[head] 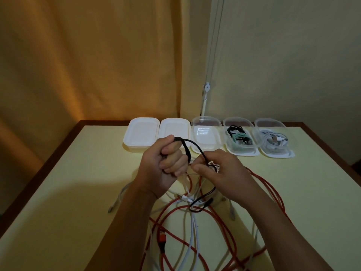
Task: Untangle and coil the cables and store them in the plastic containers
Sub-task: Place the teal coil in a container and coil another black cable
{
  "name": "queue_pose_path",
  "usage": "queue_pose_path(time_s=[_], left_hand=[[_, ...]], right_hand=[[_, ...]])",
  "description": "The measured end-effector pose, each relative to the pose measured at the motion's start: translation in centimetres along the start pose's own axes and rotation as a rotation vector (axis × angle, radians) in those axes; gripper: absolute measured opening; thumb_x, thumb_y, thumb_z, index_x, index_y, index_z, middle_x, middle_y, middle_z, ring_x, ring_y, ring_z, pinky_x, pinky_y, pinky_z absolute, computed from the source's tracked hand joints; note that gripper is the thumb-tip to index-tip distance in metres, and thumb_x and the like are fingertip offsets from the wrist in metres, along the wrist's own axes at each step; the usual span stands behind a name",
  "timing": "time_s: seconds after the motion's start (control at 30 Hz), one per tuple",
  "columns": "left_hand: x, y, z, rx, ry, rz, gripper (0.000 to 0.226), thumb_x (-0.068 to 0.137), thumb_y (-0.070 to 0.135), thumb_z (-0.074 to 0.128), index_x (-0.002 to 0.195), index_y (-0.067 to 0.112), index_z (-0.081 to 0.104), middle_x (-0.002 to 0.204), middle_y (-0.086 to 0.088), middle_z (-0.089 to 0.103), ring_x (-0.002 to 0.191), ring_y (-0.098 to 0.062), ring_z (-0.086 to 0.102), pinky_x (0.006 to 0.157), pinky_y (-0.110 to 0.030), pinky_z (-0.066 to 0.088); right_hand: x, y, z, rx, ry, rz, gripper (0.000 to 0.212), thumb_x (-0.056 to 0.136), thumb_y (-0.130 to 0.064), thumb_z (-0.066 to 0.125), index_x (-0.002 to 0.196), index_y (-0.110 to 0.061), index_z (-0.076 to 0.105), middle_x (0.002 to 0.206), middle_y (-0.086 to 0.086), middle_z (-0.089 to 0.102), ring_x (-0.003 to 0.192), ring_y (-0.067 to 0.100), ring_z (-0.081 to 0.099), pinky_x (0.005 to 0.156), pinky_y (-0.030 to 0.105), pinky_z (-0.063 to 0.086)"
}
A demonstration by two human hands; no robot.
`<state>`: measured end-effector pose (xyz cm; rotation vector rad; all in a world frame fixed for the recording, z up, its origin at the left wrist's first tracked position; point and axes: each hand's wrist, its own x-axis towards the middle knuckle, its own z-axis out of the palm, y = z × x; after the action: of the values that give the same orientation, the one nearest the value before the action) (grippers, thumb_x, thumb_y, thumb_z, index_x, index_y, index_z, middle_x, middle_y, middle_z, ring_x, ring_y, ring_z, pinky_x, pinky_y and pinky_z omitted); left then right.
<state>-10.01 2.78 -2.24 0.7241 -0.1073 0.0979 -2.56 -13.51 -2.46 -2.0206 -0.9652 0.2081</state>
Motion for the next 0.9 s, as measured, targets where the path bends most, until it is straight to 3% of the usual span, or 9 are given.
queue_pose_path(time_s=[0.1, 0.23, 0.33, 0.43, 0.53, 0.63, 0.73, 0.8, 0.9], left_hand=[[0.1, 0.1, 0.5, -0.019, 0.192, 0.144, 0.047, 0.096, 0.025, 0.038, 0.05, 0.022, 0.041, 0.034, 0.009, 0.027, 0.034, -0.006, 0.025, 0.04, -0.022, 0.029], [0.3, 0.2, 2.1, -0.095, 0.196, 0.27, 0.039, 0.102, 0.023, 0.035, 0.065, 0.019, 0.046, 0.045, 0.008, 0.033, 0.043, -0.007, 0.031, 0.047, -0.021, 0.037], [0.6, 0.1, 2.5, -0.069, 0.206, 0.363, 0.029, 0.105, 0.018, 0.03, 0.084, 0.014, 0.048, 0.061, 0.005, 0.044, 0.055, -0.009, 0.042, 0.057, -0.022, 0.043], [0.8, 0.2, 2.0, -0.007, 0.262, 0.507, 0.024, 0.106, 0.013, 0.027, 0.099, 0.01, 0.049, 0.077, 0.0, 0.059, 0.072, -0.013, 0.056, 0.068, -0.025, 0.048], [1.1, 0.1, 1.4, 0.231, 0.395, 0.589, 0.025, 0.106, 0.006, 0.026, 0.109, 0.009, 0.05, 0.089, 0.001, 0.073, 0.085, -0.015, 0.067, 0.076, -0.026, 0.051], [1.1, -0.5, 0.5, 0.69, 0.521, 0.614, 0.028, 0.106, 0.004, 0.028, 0.112, 0.013, 0.053, 0.104, -0.004, 0.074, 0.096, -0.019, 0.07, 0.084, -0.029, 0.052], [1.0, -1.4, -0.6, 1.008, 0.502, 0.537, 0.024, 0.107, 0.007, 0.027, 0.116, 0.01, 0.05, 0.103, -0.003, 0.072, 0.092, -0.013, 0.069, 0.085, -0.025, 0.052], [0.8, -1.7, -1.2, 1.134, 0.45, 0.466, 0.022, 0.106, 0.008, 0.029, 0.115, 0.009, 0.049, 0.095, 0.0, 0.071, 0.085, -0.011, 0.068, 0.081, -0.022, 0.051], [0.3, -1.8, -1.4, 1.242, 0.314, 0.313, 0.021, 0.105, 0.017, 0.035, 0.106, 0.011, 0.055, 0.085, 0.002, 0.067, 0.077, -0.011, 0.064, 0.074, -0.025, 0.052]], right_hand=[[0.0, -0.4, -0.4, 0.007, -0.086, 0.008, 0.023, 0.097, -0.031, 0.062, 0.08, -0.022, 0.074, 0.08, -0.012, 0.072, 0.082, 0.005, 0.065, 0.082, 0.03, 0.051], [0.1, -0.7, 0.7, 0.019, -0.101, 0.013, 0.025, 0.1, -0.031, 0.057, 0.081, -0.022, 0.07, 0.074, -0.006, 0.071, 0.074, 0.016, 0.065, 0.077, 0.039, 0.051], [0.2, -0.8, 1.8, 0.01, -0.091, 0.048, 0.019, 0.1, -0.027, 0.057, 0.083, -0.024, 0.066, 0.072, -0.006, 0.067, 0.067, 0.007, 0.061, 0.069, 0.032, 0.05], [-0.1, -0.9, 2.8, -0.134, -0.245, 0.072, 0.013, 0.098, -0.021, 0.059, 0.088, -0.027, 0.065, 0.08, -0.009, 0.066, 0.072, 0.0, 0.059, 0.069, 0.026, 0.048], [-0.3, -1.5, 3.3, -0.153, -0.315, 0.01, 0.019, 0.099, -0.016, 0.055, 0.103, -0.02, 0.073, 0.092, -0.011, 0.07, 0.079, 0.0, 0.061, 0.075, 0.024, 0.052], [-0.2, -2.6, 2.6, -0.123, -0.298, -0.049, 0.018, 0.099, -0.022, 0.06, 0.109, -0.024, 0.075, 0.072, -0.023, 0.058, 0.07, -0.007, 0.055, 0.065, 0.01, 0.041], [-0.2, -2.9, 1.8, -0.13, -0.291, -0.082, 0.012, 0.091, -0.032, 0.07, 0.081, -0.038, 0.072, 0.056, -0.013, 0.051, 0.058, 0.004, 0.051, 0.059, 0.022, 0.04], [-0.2, -2.7, 1.1, -0.112, -0.271, -0.094, 0.027, 0.089, -0.034, 0.072, 0.064, -0.029, 0.064, 0.054, -0.005, 0.049, 0.054, 0.011, 0.046, 0.058, 0.033, 0.042], [-0.3, -3.1, -0.2, 0.057, -0.183, -0.036, 0.037, 0.091, -0.029, 0.071, 0.057, -0.017, 0.061, 0.05, -0.004, 0.043, 0.05, 0.008, 0.038, 0.055, 0.025, 0.037]])
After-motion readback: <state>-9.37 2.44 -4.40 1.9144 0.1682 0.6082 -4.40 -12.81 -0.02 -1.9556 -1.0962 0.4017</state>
